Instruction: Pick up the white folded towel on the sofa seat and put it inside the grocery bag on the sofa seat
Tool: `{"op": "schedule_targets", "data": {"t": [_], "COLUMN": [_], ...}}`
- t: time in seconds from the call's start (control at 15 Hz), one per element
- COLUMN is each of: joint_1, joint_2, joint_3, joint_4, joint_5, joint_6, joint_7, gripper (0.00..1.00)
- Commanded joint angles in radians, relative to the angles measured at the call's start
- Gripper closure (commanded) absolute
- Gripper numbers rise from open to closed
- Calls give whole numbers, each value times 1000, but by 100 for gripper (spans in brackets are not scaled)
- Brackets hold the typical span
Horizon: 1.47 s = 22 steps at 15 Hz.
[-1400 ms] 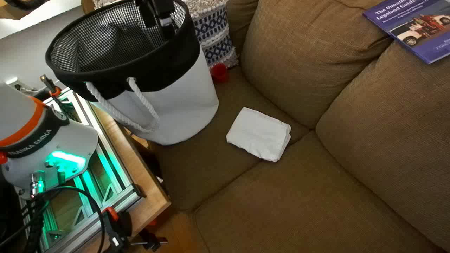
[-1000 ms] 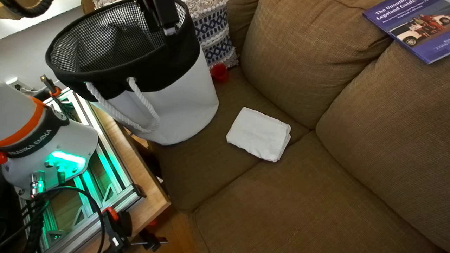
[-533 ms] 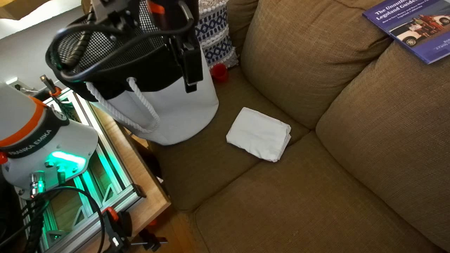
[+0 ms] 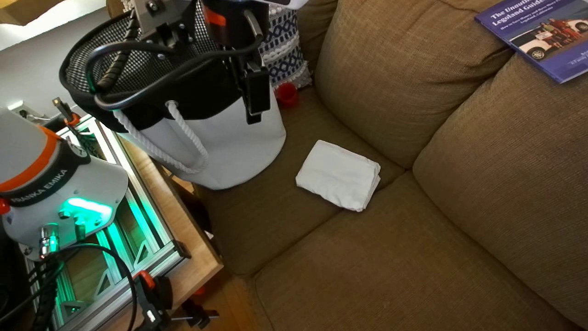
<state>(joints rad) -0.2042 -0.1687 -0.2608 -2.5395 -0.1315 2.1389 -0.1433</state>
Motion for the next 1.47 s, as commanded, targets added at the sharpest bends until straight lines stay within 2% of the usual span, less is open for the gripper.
{"op": "schedule_targets", "data": {"t": [0.0,0.33,0.6,0.73,0.8,1.0,1.13,1.4], "joint_1": [-5,-8,-58,-83,-68,-82,-72,-33], "joint_2": [33,322,563,613,538,613,628,743], "joint_3": [27,9,50,80,70,90,86,68], "joint_4": [21,164,329,379,295,361,382,467], "joint_5": [-19,116,173,168,135,134,141,67], "joint_6": [-20,-7,-48,-67,-15,-30,-8,203], "joint_7": [55,-159,-316,-374,-303,-333,-275,-107], "gripper": [0,0,0,0,0,0,0,0]}}
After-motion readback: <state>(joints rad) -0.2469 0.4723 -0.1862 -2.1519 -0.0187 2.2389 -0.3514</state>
